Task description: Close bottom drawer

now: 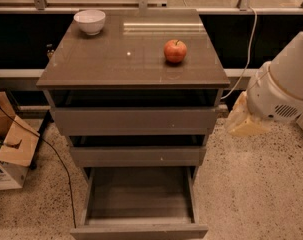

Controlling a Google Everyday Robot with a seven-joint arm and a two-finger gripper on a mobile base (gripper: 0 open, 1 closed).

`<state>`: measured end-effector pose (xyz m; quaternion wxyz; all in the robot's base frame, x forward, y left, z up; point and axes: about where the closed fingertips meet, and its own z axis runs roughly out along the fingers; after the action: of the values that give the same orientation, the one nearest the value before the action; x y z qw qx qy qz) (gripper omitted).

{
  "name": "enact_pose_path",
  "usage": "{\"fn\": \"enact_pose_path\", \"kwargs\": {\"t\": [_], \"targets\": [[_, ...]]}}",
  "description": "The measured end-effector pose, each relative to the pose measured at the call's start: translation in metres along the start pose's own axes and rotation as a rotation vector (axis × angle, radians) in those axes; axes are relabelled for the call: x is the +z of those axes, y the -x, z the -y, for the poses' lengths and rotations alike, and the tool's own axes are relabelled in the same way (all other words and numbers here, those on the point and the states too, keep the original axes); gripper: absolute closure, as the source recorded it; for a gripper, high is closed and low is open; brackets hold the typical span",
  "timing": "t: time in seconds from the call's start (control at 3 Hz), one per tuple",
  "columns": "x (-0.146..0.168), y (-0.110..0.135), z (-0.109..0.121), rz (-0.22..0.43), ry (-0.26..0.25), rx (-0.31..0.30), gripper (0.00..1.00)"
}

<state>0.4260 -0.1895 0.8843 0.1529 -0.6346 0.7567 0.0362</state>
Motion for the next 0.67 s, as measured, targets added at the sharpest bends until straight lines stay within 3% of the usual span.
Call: {"fn": "enact_pose_path", "kwargs": {"t": [0.33, 0.67], "targets": [[0.032, -0.003, -0.007, 0.047, 0.024, -0.030, 1.00], [0.070, -0.016, -0.011, 0.091, 0.064, -0.019, 1.00]]}}
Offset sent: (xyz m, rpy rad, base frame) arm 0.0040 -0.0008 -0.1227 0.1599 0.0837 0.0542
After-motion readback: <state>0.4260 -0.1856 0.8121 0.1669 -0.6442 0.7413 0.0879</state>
